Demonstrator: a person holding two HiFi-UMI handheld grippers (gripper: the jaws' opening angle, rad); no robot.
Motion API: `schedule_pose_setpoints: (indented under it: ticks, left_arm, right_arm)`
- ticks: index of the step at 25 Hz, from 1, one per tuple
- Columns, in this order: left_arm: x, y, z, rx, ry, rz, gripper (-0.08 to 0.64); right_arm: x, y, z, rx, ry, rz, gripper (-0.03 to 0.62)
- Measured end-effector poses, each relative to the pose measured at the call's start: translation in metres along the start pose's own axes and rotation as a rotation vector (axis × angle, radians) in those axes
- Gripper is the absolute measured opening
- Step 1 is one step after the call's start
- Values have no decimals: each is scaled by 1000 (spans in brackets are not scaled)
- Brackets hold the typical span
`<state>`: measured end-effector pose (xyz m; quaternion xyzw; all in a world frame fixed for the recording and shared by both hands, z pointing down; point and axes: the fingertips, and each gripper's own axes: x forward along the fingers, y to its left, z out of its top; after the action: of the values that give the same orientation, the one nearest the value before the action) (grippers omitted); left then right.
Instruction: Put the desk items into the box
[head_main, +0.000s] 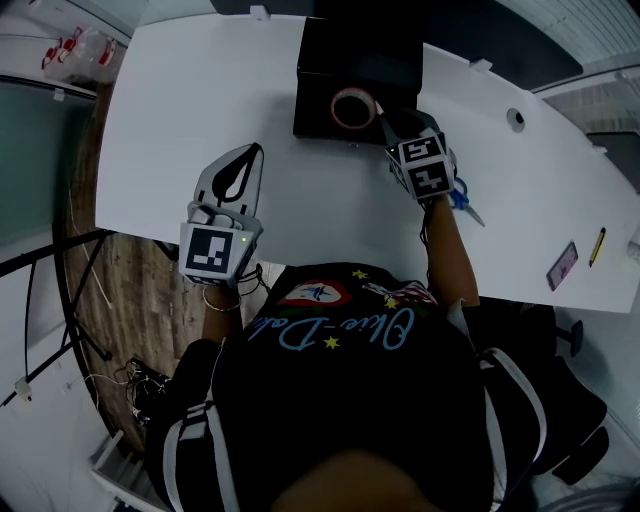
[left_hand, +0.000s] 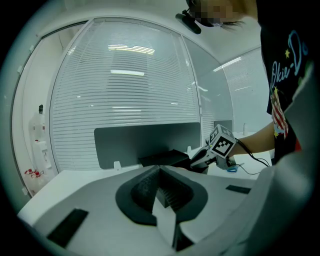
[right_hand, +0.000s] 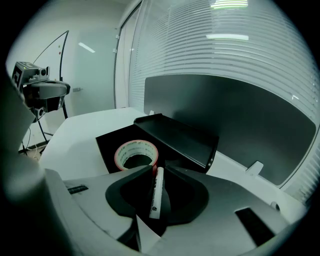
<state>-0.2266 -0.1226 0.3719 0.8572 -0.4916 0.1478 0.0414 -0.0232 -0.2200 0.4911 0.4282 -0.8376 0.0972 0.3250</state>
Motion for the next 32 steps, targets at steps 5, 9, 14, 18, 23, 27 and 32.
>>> schedule_pose_setpoints:
  ticks: [5,9,14,18,23,27,32]
  left_arm:
    - [1,-5,1,-8,9,-20,0]
    - [3,-8,1,-5,11,-37,0]
    - [7,-14,6,7,2,-64,0]
    - [11,-20,10,21,-3,-88,0]
    - [18,-30,13,42,-6,-123,0]
    - [25,-41,20,50,-22,-151,0]
    - [35,-59,26,53,-38,-203,0]
  right_arm:
    - [-7,-4,1,9,-15,-18,65]
    - [-15,-7,4,30,-44,-33,6]
    - [-28,-9,10,50,-77,-40,6]
    - [-40,-13,11,62,-97,-60,6]
    - [-55,-21,6,80,-100,-86,6]
    - [-68,-29,0,99,-107,-110,6]
    - [-88,-40,-11,122,-108,-148,6]
